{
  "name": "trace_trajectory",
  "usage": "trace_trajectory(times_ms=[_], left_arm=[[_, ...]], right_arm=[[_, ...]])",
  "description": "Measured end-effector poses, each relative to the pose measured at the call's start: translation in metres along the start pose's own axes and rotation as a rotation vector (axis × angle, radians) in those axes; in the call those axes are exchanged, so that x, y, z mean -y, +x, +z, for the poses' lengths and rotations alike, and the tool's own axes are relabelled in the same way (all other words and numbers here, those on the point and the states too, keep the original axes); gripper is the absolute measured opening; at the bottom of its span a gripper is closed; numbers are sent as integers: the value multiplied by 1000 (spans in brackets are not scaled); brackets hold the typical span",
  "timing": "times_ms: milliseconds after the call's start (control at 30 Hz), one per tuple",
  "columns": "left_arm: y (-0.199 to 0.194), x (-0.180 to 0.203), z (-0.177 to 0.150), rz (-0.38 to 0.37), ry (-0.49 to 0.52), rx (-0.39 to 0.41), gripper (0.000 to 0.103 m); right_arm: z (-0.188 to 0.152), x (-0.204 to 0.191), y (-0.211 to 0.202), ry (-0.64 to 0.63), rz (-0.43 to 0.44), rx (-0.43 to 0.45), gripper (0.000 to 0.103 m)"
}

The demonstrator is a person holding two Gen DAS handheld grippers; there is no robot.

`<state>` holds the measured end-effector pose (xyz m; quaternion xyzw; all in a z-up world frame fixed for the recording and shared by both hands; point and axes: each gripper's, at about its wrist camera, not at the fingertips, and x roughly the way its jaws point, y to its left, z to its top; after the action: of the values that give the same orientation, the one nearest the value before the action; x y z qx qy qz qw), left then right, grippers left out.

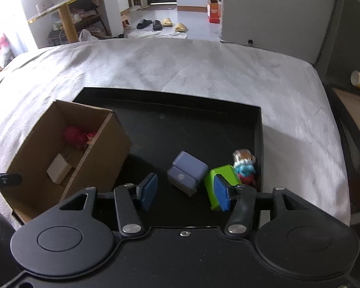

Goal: Organize rigid objects
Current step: 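Move the right tool back to the green cup-shaped block, then close the right tool on the green block and lift it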

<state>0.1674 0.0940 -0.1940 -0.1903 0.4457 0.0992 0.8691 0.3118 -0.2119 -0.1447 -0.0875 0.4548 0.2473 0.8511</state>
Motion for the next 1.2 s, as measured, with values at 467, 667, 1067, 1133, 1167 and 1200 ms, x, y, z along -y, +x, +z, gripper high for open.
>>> trace_trajectory(times_ms=[467,667,1067,1133,1167,1200], left_arm=[[3,1,0,9,2,-3,13],[5,3,1,22,9,-8,13],[8,2,2,29,2,-13,13],[8,2,2,31,6,-14,13],[9,2,2,32,7,-14,13],[9,2,2,32,7,-15,13]], right_arm=[[-26,40,23,132,-12,-15,53],[-25,49,39,146,-3,-10,53],[-22,61,74,119,-27,-11,53],[-21,60,77,112,-21,-13,53],[-22,59,79,109,-18,-14,53],[-22,59,80,106,-15,-11,53]])
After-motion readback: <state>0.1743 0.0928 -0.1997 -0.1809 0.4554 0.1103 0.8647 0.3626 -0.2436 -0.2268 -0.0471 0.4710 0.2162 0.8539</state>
